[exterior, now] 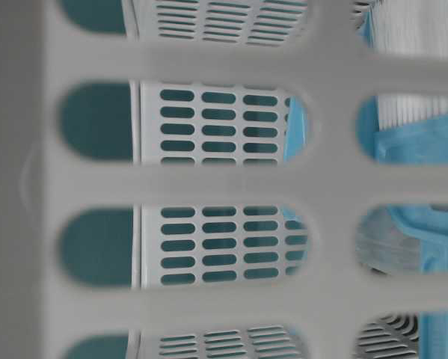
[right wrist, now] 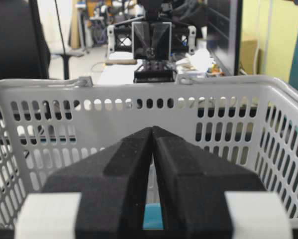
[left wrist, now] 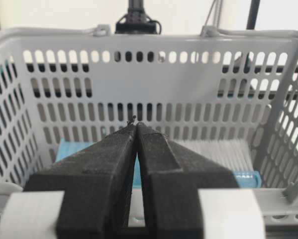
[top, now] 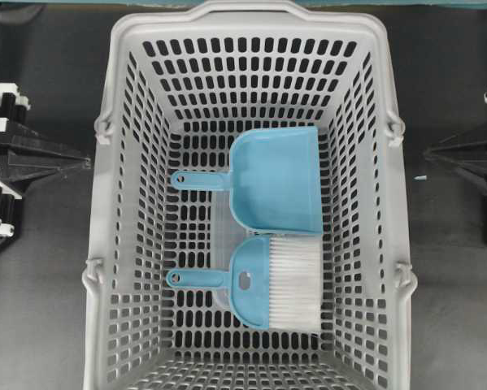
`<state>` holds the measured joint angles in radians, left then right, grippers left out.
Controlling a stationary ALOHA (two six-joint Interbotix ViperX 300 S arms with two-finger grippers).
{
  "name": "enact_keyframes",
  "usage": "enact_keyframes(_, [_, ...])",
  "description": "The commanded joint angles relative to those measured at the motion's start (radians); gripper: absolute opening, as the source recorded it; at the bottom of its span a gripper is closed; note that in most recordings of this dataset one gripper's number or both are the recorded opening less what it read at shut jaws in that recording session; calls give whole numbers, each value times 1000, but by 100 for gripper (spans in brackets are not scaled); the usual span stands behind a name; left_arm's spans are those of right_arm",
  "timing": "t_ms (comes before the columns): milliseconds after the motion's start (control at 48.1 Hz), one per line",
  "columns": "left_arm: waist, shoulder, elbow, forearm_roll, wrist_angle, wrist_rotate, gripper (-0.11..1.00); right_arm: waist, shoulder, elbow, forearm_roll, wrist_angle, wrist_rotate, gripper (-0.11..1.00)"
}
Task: Pick up the hand brush from the shopping basket with the left arm.
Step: 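Move the left gripper over the basket toward the blue hand brush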
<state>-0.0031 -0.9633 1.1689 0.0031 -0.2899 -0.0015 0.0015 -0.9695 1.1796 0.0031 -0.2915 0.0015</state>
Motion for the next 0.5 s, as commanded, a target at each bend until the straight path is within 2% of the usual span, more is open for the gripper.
enact_keyframes(0, [-9,9,-72,41,57,-15,6,-6,9,-29,2,-2,3,0])
enact_keyframes(83, [-20,20,-133,40,164,-18,0,-6,3,-66,15,95,8,0])
enact_keyframes(250, [-60,78,-285,41,430,-18,0,-3,-18,-181,17,465,14,0])
enact_keyframes(312, [-74,106,-337,41,514,-20,0,-3,-26,-219,17,571,12,0])
enact_keyframes(395, [-95,153,-410,41,621,-20,0,-3,-29,-261,15,680,11,0])
enact_keyframes(478, [-107,201,-471,41,707,-18,0,-3,-29,-284,15,730,11,0])
